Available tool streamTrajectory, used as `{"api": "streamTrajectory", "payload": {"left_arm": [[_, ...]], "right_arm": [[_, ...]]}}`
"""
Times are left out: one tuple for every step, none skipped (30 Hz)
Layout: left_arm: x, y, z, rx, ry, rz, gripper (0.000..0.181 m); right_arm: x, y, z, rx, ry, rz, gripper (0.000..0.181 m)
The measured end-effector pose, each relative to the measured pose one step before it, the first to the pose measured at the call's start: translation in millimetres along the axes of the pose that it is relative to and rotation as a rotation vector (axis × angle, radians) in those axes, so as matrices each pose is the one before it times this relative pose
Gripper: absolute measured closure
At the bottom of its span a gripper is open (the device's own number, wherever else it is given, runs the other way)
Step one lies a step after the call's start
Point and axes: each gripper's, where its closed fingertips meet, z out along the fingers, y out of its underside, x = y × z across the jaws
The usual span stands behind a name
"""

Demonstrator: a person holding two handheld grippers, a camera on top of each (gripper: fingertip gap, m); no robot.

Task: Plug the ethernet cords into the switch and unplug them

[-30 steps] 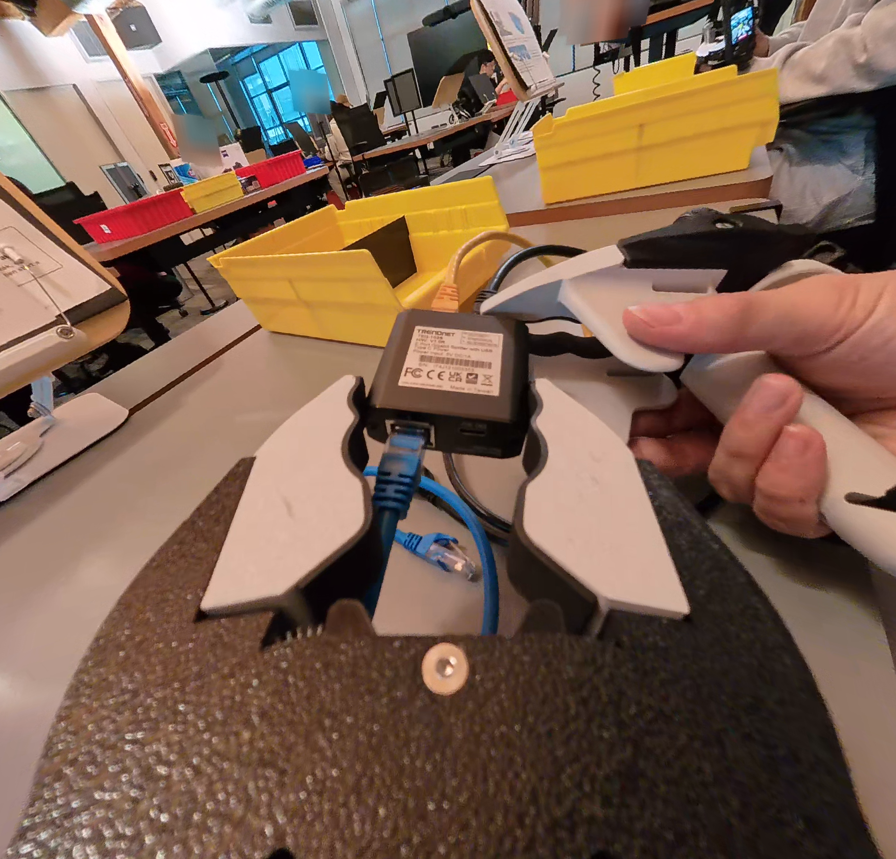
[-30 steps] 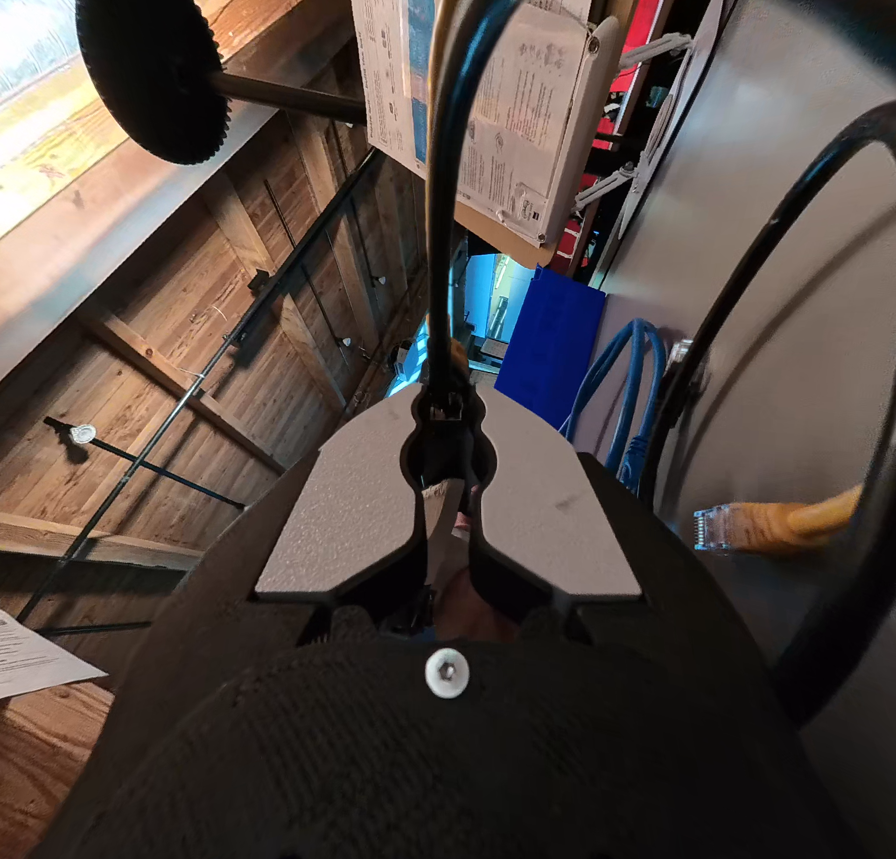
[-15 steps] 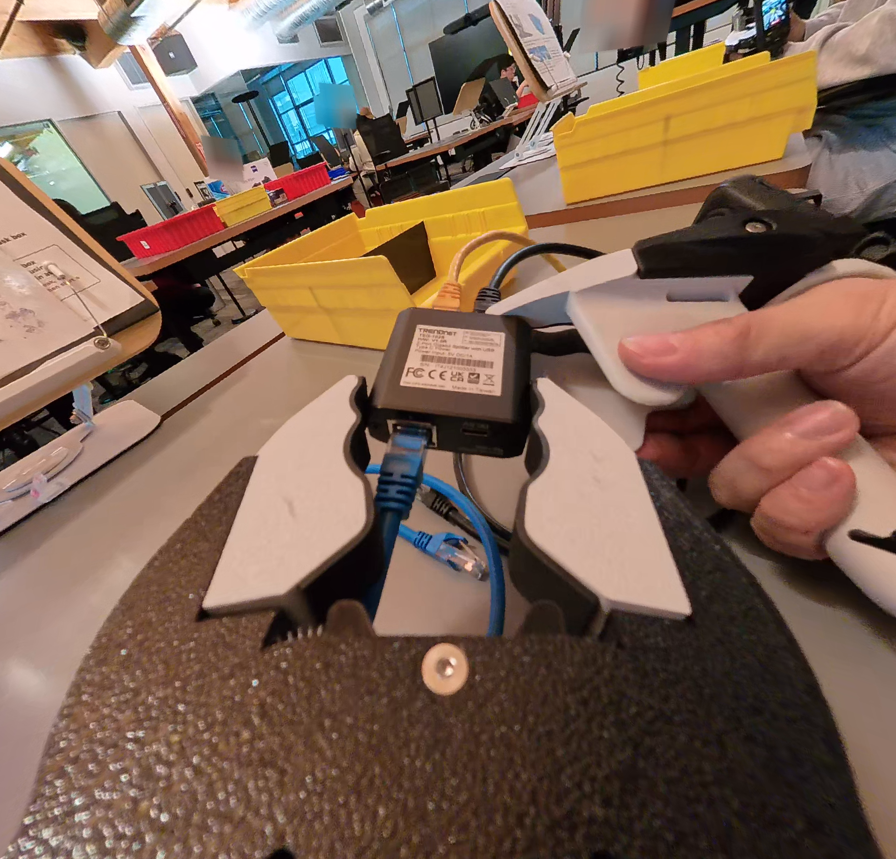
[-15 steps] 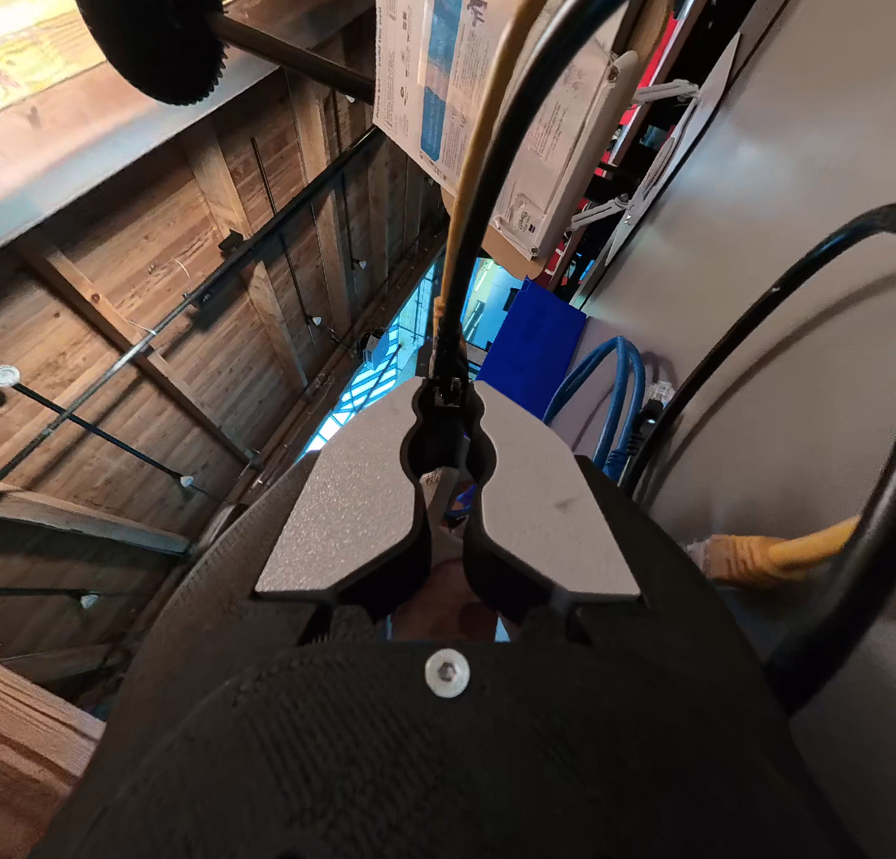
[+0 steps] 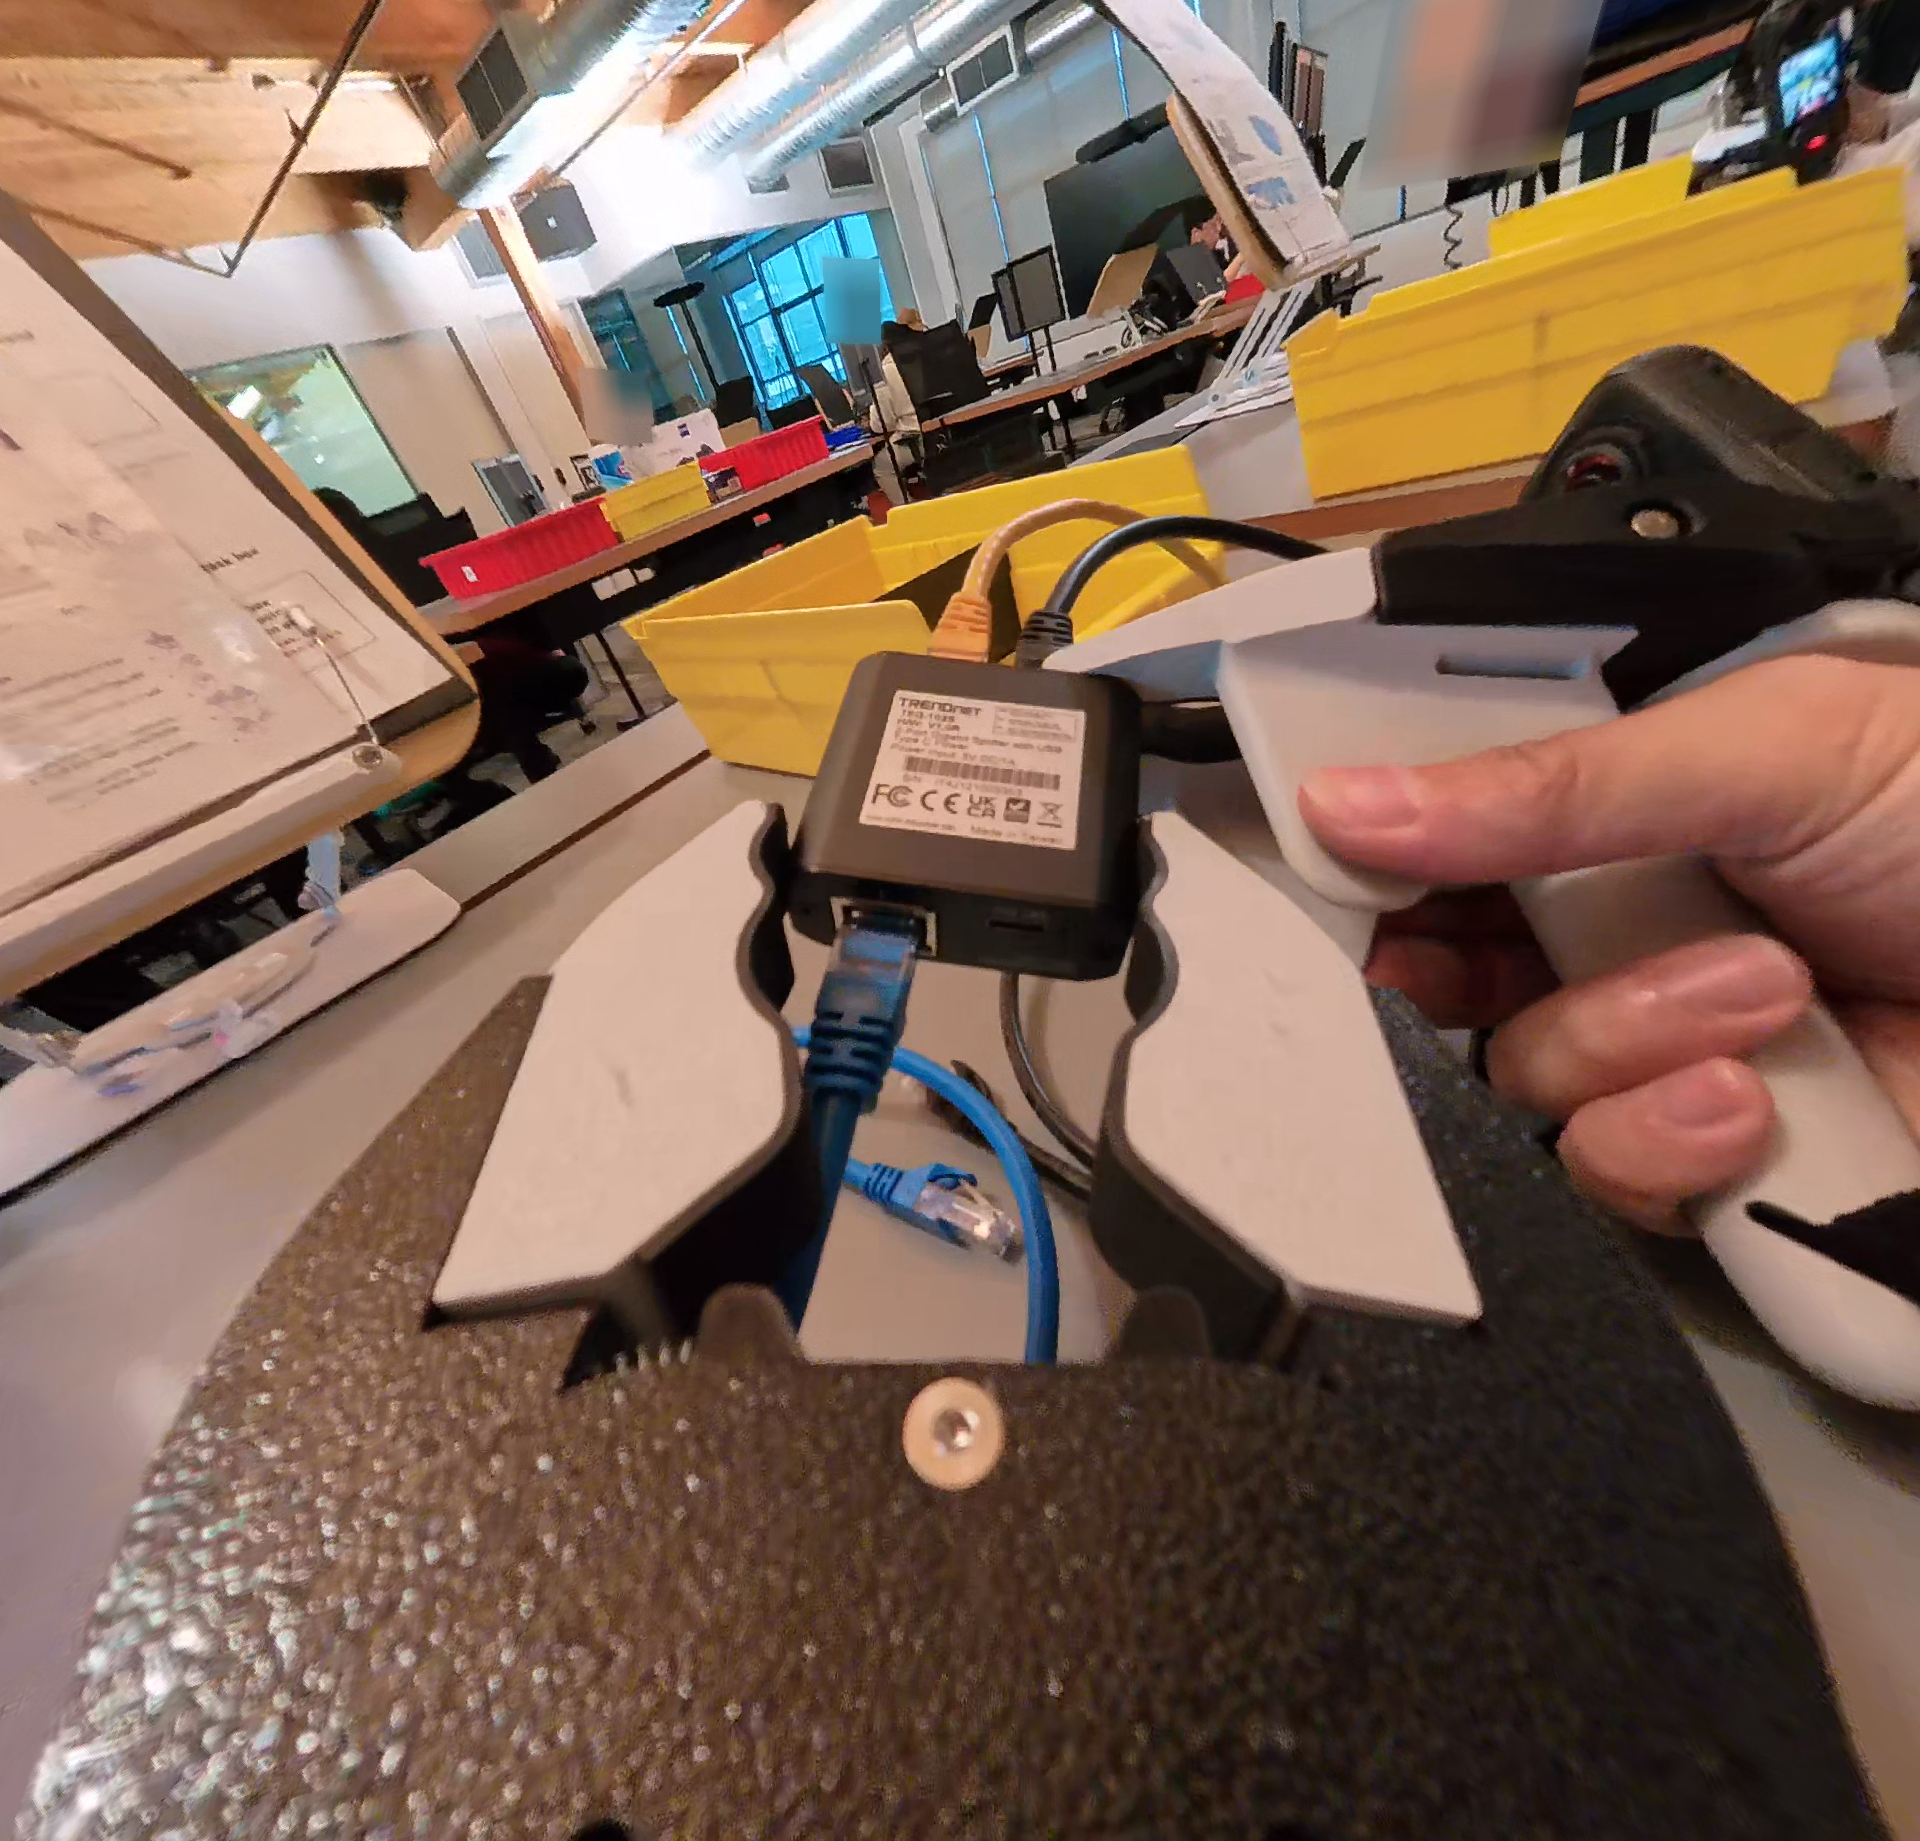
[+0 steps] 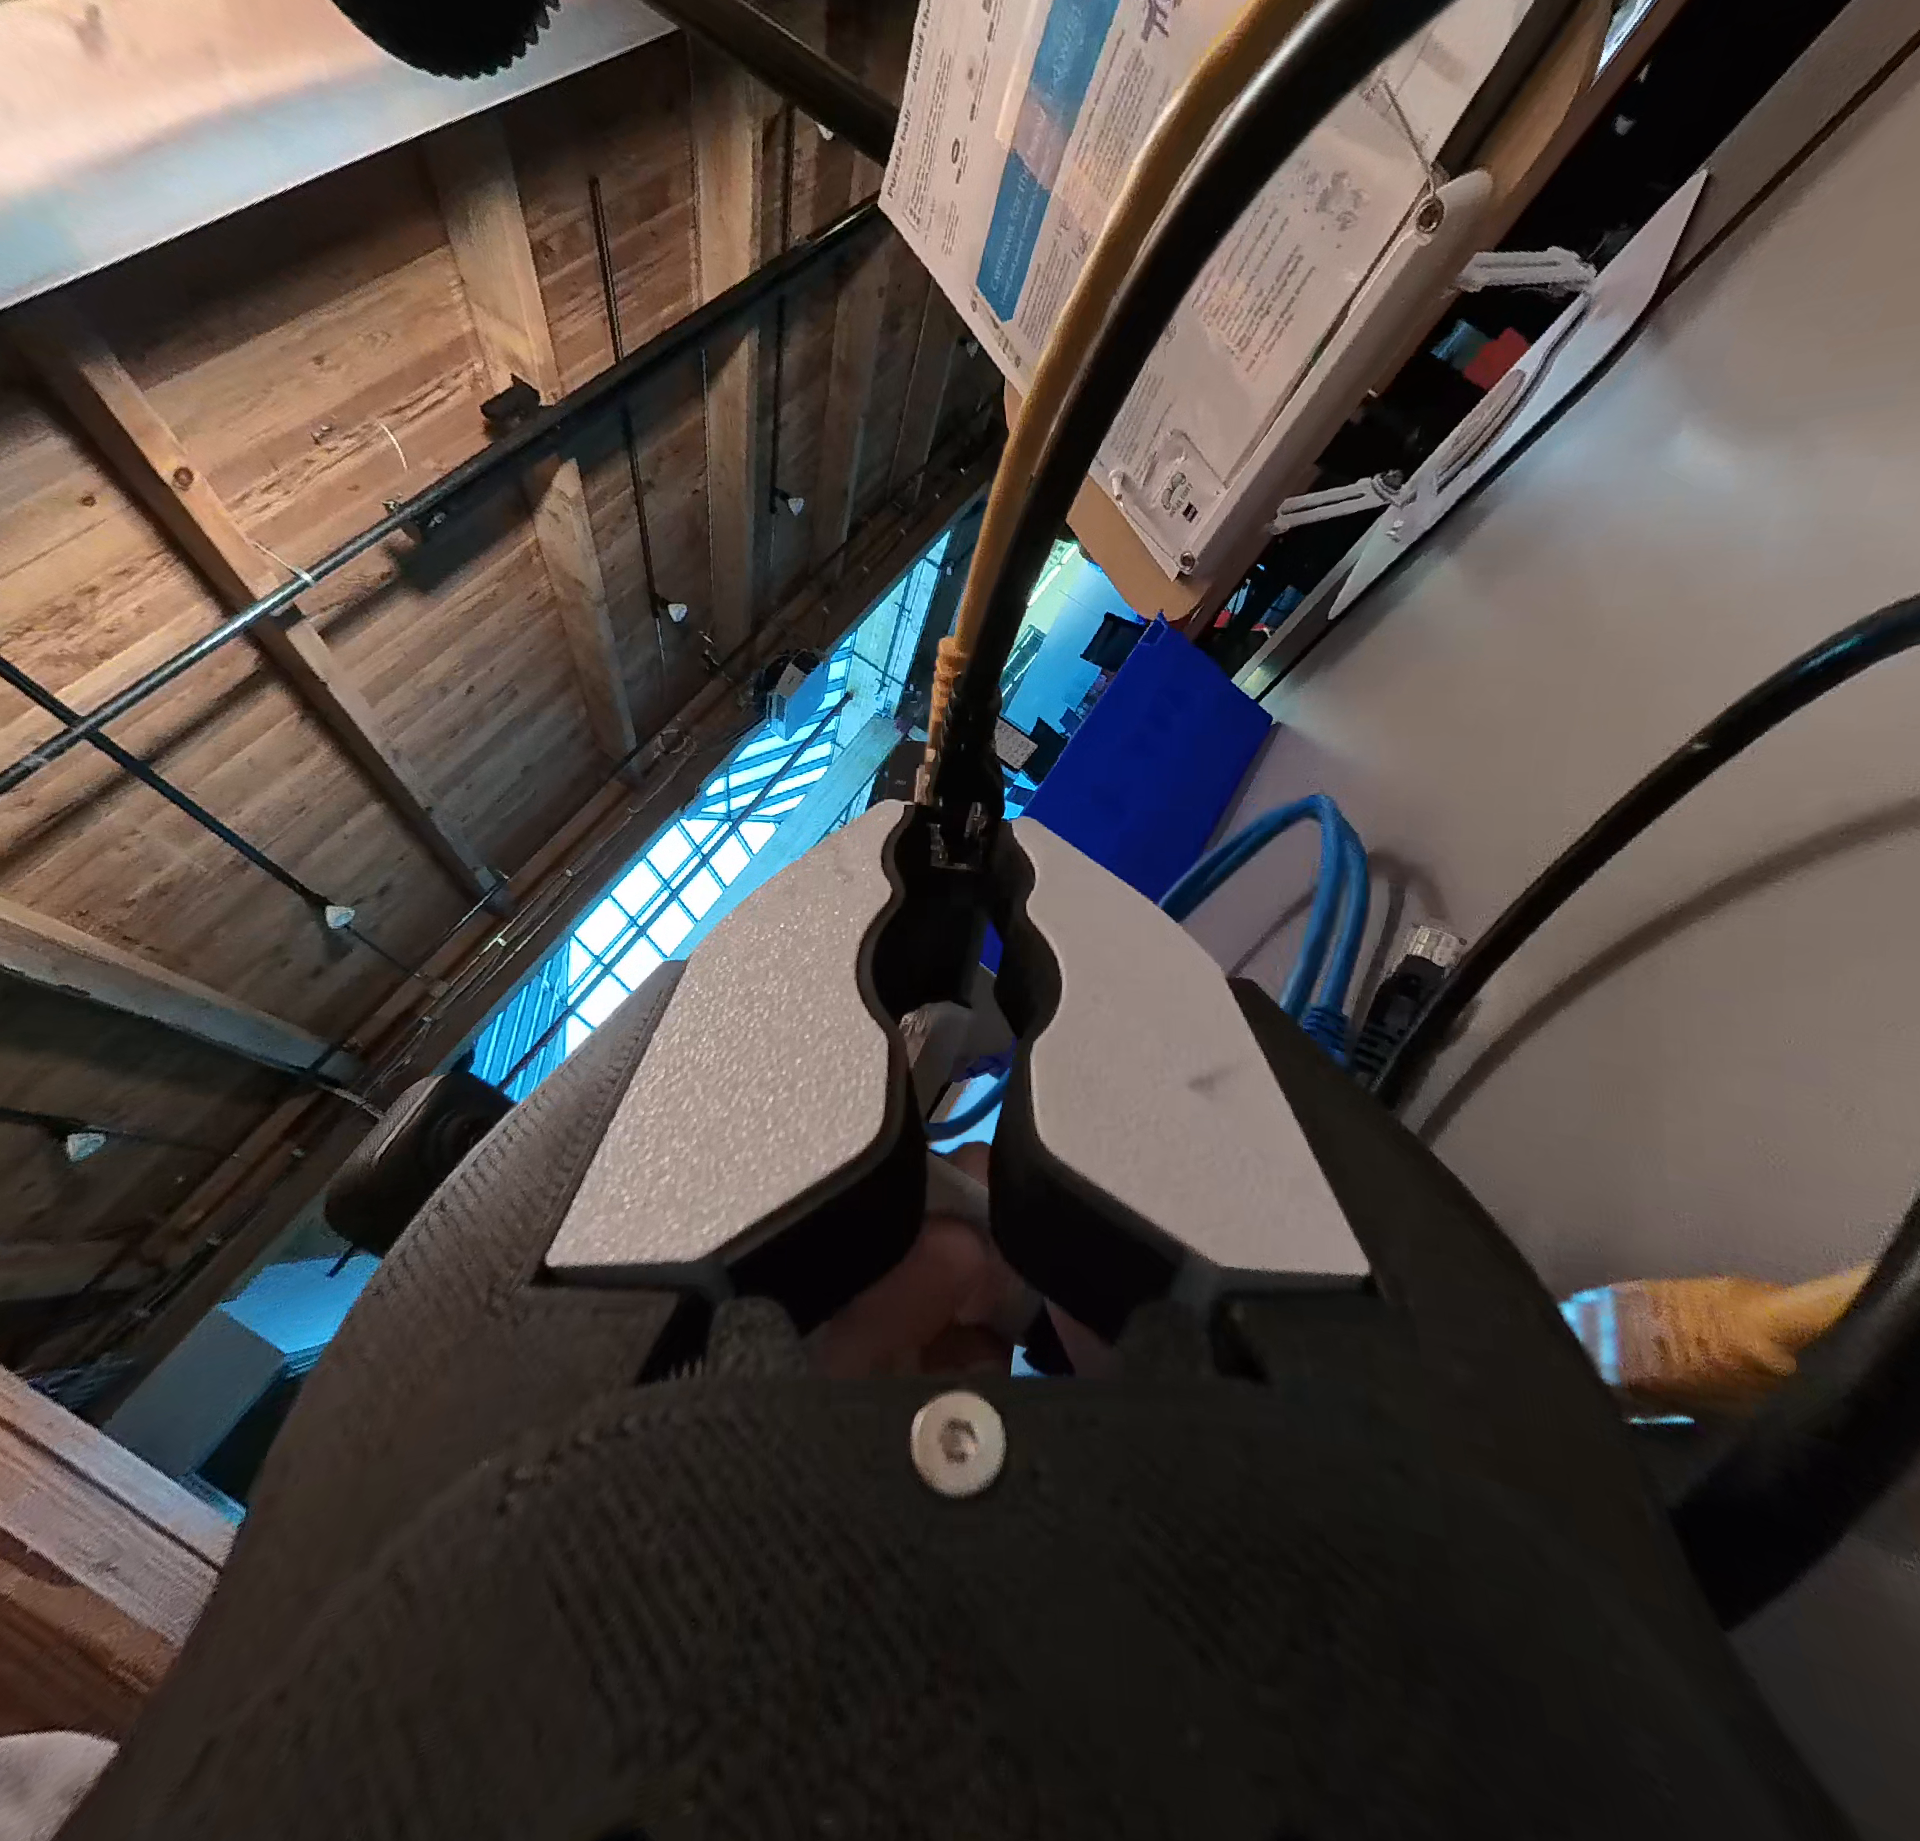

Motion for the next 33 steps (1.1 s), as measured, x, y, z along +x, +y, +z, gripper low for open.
{"api": "streamTrajectory", "payload": {"left_arm": [[-0.67,-0.29,0.15,-0.0012,-0.006,0.0047,0.119],[-0.8,-1.48,-0.51,0.0042,-0.0138,0.0303,0.119],[-0.67,-2.12,-0.94,0.0072,-0.013,0.0388,0.119],[-0.13,-1.39,-0.37,0.0052,-0.0027,0.0138,0.119],[-0.4,-0.11,-0.31,0.0058,0.0053,-0.0125,0.119],[-1.26,-0.04,-1.13,0.0107,-0.0001,-0.0078,0.119],[-1.41,-0.83,-1.4,0.0137,-0.0028,-0.0063,0.119],[-0.92,-1.8,-0.77,0.0126,-0.0006,-0.0157,0.119],[-0.72,-1.91,-0.17,0.0076,0.0009,-0.0184,0.119],[-0.48,-0.18,0.06,-0.0019,-0.0005,-0.0067,0.119],[-0.49,0.43,-0.05,-0.0017,-0.0027,0.0024,0.119],[-0.14,0.44,-0.11,0.0008,0.0014,-0.0017,0.119],[0.4,0.66,0.12,-0.0033,0.0051,-0.0054,0.119],[0.02,0.76,0.23,-0.004,0.0001,0.0007,0.119],[0.83,0.61,0.19,-0.0025,0.0031,0.0056,0.119],[1.48,0.0,0.18,0.0008,0.008,0.0031,0.119],[0.16,-0.09,0.25,0.0002,-0.0029,0.0003,0.119],[-0.17,0.42,0.2,-0.0038,-0.0032,0.0012,0.119],[0.04,0.98,0.33,-0.0055,-0.0004,0.0032,0.119],[0.66,1.12,0.59,-0.0053,0.0021,0.0014,0.119],[0.46,0.65,0.46,-0.0026,0.0005,-0.0036,0.119],[-0.14,0.58,0.17,-0.0035,-0.0049,-0.0025,0.12],[-0.51,0.06,-0.14,-0.0014,-0.009,0.0048,0.119],[-0.22,-0.22,-0.15,-0.0013,-0.0062,0.0077,0.119],[0.33,-0.34,0.14,-0.0005,0.0,0.0036,0.119],[0.61,-0.14,0.18,0.0012,0.0033,-0.0031,0.119],[0.18,0.54,0.13,-0.0016,0.0013,-0.0049,0.119],[-0.12,0.46,0.23,-0.0027,-0.0006,-0.003,0.119],[-0.14,-0.3,0.01,0.0015,0.0,-0.0026,0.119],[0.03,-0.37,-0.04,0.0028,-0.0001,-0.0055,0.119],[0.21,0.08,0.07,0.0004,0.0014,-0.0063,0.119],[0.0,0.19,0.06,-0.0011,0.0006,-0.0058,0.12],[-0.09,0.02,0.07,0.0002,0.0001,-0.0003,0.12]], "right_arm": [[-0.73,-0.42,0.8,0.0023,-0.0073,0.0031,0.168],[-1.44,0.1,0.7,-0.0011,-0.0182,0.0187,0.168],[-0.88,0.06,0.13,0.0026,-0.0106,0.0166,0.168],[-0.77,-0.26,-0.13,0.0071,-0.0036,0.0026,0.169],[-1.39,0.36,0.87,0.0002,-0.0084,0.0,0.169],[-1.6,0.84,1.55,-0.0106,-0.012,0.0265,0.169],[-2.54,-0.05,1.59,-0.0043,-0.0125,0.03,0.169],[-3.18,-0.86,1.39,0.0072,-0.0173,0.0115,0.169],[-1.05,-0.73,0.93,0.0099,-0.0064,0.0045,0.168],[0.63,-0.07,0.59,0.0042,0.0014,0.0177,0.168],[0.58,0.34,0.53,0.0013,-0.0051,0.0238,0.168],[1.0,-0.3,0.01,0.0062,-0.0028,0.0214,0.168],[1.35,-0.05,-0.2,0.0053,0.0033,0.0095,0.168],[1.38,0.14,-0.05,0.0,0.008,-0.0008,0.168],[0.44,-0.38,0.11,0.0011,0.0019,-0.003,0.167],[-0.32,-0.57,0.21,0.0019,-0.0029,-0.0004,0.167],[0.12,0.01,0.29,-0.0033,0.0021,0.0011,0.167],[0.73,0.29,-0.01,-0.0051,0.007,-0.0047,0.167],[0.78,-0.06,-0.49,-0.0009,0.0153,-0.0335,0.167],[0.3,-0.34,-0.85,0.0088,0.0139,-0.0416,0.167],[0.93,-0.17,-0.23,0.0057,0.0069,0.0022,0.168],[1.02,0.04,0.46,-0.0026,-0.0034,0.0403,0.168],[0.7,0.07,0.53,-0.0071,-0.007,0.0422,0.168],[0.17,-0.25,-0.1,0.0012,-0.0035,0.0209,0.168],[-0.09,-0.46,-0.83,0.0106,0.002,0.001,0.168],[0.46,-0.04,-0.64,0.0089,0.0064,-0.004,0.168],[0.94,0.07,-0.13,0.0036,0.0059,0.0072,0.168],[0.34,-0.12,-0.06,0.0027,-0.0028,0.0175,0.168],[-0.54,0.0,0.06,0.0025,-0.0092,0.0123,0.168],[-0.45,-0.04,-0.04,0.0045,-0.0055,0.0031,0.168],[0.32,-0.1,-0.07,0.0037,0.0021,-0.0024,0.168],[0.12,-0.02,0.12,0.0006,-0.0003,-0.002,0.168],[-0.04,0.2,-0.07,-0.003,0.0002,-0.0069,0.168]]}}
